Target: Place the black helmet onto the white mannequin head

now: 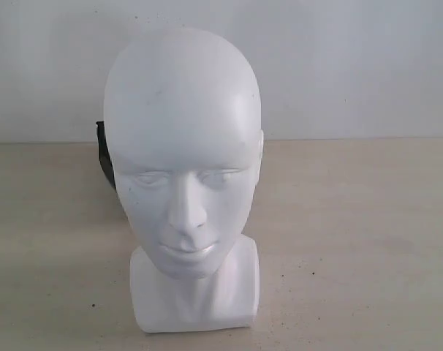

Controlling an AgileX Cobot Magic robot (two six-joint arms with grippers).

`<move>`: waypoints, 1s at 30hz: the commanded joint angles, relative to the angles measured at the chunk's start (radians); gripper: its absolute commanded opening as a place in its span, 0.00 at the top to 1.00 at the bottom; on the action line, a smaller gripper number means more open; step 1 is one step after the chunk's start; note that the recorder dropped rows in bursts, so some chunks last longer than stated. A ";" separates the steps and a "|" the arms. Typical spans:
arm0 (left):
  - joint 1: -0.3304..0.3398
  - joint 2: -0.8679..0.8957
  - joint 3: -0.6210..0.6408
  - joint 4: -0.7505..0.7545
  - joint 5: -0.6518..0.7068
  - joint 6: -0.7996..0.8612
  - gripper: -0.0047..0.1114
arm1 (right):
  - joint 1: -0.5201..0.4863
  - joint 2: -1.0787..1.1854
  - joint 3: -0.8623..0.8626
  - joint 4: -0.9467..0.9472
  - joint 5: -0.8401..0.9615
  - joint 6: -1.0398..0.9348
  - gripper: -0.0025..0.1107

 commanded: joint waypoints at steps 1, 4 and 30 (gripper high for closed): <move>0.000 -0.001 0.003 0.004 -0.012 0.000 0.92 | -0.003 -0.004 -0.001 0.003 -0.004 0.001 0.98; 0.000 -0.001 0.003 0.004 -0.012 0.000 0.92 | -0.003 -0.004 -0.001 0.003 -0.004 0.001 0.98; 0.000 -0.001 0.003 0.006 -0.395 -0.012 0.92 | -0.003 -0.004 -0.001 0.003 -0.004 0.001 0.98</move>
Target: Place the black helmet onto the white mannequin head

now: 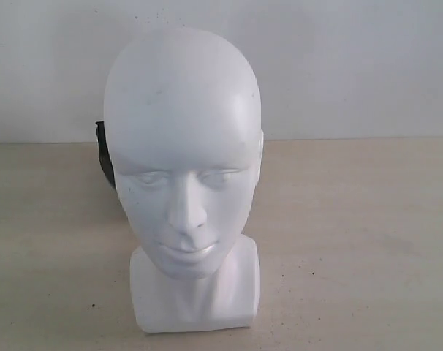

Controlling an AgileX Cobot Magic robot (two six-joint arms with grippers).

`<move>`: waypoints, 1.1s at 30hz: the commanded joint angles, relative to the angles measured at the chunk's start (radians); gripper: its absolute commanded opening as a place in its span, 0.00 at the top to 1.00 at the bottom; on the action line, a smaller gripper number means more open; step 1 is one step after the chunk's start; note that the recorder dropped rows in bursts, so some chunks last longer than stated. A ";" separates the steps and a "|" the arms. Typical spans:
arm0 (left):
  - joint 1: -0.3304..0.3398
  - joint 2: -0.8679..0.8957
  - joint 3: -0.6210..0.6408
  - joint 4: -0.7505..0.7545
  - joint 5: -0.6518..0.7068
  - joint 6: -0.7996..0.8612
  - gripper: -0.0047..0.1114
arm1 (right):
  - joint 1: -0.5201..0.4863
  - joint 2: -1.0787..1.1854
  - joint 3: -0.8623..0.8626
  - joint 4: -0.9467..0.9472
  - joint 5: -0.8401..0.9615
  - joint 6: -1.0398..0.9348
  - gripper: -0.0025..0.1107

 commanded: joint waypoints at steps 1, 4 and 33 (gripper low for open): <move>0.000 -0.001 0.003 0.004 -0.117 -0.012 0.92 | -0.003 -0.004 -0.001 0.001 -0.004 0.001 0.98; 0.000 -0.001 0.003 0.004 -0.128 -0.012 0.92 | -0.003 -0.004 -0.001 0.001 -0.004 0.001 0.98; 0.000 -0.001 0.003 0.004 -0.213 -0.012 0.92 | -0.003 -0.004 -0.001 0.346 0.028 0.150 0.98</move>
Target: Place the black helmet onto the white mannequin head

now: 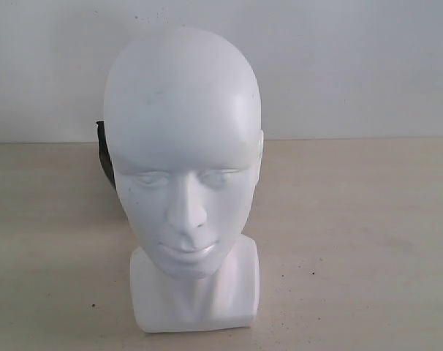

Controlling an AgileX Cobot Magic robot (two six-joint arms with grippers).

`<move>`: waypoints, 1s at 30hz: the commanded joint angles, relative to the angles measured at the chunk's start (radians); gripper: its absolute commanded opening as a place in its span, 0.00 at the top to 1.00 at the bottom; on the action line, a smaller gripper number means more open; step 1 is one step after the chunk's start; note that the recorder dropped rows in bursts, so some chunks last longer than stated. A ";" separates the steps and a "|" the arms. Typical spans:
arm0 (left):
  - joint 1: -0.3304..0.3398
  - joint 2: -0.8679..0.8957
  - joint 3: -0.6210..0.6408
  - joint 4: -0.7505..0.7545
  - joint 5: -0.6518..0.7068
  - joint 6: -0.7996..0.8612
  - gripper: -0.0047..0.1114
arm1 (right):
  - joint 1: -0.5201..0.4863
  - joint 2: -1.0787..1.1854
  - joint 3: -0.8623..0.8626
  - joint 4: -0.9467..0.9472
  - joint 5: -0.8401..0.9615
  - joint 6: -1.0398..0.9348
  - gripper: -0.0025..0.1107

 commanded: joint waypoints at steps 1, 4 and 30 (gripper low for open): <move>0.000 -0.001 0.003 0.004 -0.010 -0.006 0.92 | -0.003 -0.004 -0.001 0.139 0.010 0.054 0.98; 0.000 -0.001 0.003 0.004 -0.010 -0.006 0.92 | -0.003 -0.004 -0.001 0.139 0.010 0.080 0.98; 0.000 -0.001 0.003 0.004 -0.008 -0.004 0.92 | -0.003 -0.004 -0.001 0.139 0.012 0.079 0.98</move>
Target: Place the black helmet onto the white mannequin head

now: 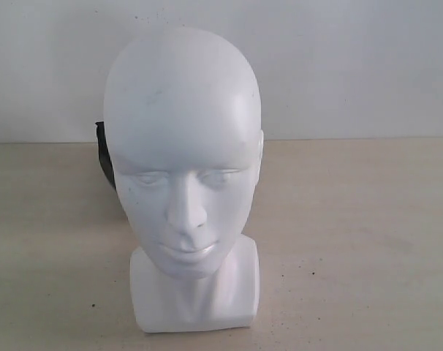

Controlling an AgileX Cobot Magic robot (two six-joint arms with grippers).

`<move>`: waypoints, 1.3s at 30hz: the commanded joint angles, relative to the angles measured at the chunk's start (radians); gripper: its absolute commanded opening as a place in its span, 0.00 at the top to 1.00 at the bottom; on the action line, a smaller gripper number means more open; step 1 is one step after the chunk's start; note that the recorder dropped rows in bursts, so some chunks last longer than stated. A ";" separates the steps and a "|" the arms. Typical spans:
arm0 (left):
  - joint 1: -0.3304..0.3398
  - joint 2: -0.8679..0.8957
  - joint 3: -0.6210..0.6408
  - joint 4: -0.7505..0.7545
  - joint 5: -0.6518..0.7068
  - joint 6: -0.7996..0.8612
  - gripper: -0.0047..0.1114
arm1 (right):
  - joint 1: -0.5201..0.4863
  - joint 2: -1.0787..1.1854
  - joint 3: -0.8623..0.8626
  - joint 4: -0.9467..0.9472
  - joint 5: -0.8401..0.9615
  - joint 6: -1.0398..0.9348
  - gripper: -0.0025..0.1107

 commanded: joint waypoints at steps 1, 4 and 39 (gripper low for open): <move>0.000 -0.001 0.003 0.004 -0.008 -0.004 0.92 | -0.003 -0.004 -0.001 0.004 0.003 0.012 0.98; 0.000 -0.001 0.003 0.004 -0.008 -0.004 0.92 | -0.003 -0.004 -0.001 0.000 0.007 0.044 0.98; -0.006 -0.001 0.003 0.004 -0.008 -0.002 0.92 | -0.003 -0.004 -0.001 -0.184 -0.001 0.294 0.98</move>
